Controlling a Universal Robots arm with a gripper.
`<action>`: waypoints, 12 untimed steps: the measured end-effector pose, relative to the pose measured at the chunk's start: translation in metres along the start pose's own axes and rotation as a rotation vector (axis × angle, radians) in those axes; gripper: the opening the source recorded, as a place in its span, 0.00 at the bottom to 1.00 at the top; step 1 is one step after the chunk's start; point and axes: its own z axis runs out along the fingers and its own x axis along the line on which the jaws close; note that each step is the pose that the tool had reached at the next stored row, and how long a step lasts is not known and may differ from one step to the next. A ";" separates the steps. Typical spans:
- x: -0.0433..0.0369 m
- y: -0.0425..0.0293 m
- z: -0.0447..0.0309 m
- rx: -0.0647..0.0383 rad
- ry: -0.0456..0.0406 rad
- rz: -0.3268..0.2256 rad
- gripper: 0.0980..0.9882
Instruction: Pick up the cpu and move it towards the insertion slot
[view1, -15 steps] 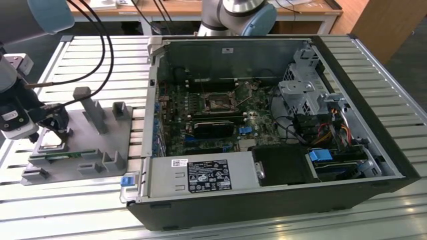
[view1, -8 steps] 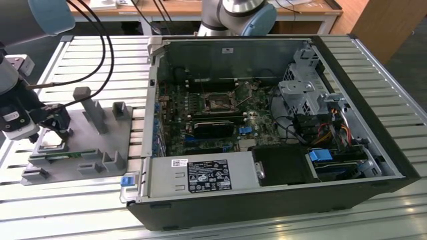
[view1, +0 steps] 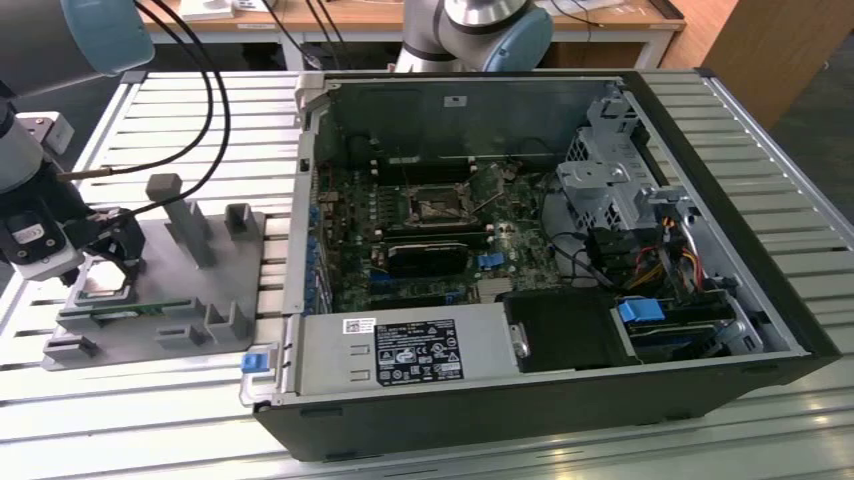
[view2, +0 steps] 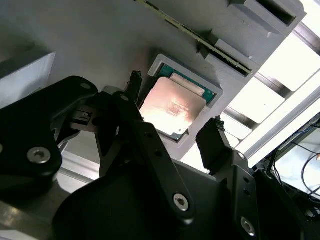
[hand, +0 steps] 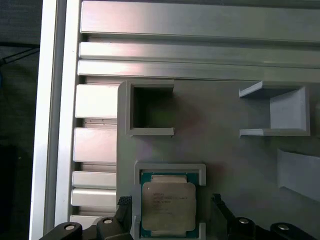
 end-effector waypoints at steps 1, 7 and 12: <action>0.0000 0.0007 0.0006 0.000 0.0000 0.000 0.70; 0.0009 0.0016 0.0042 0.000 -0.0001 0.002 0.70; 0.0020 0.0020 0.0055 0.000 -0.0002 0.003 0.60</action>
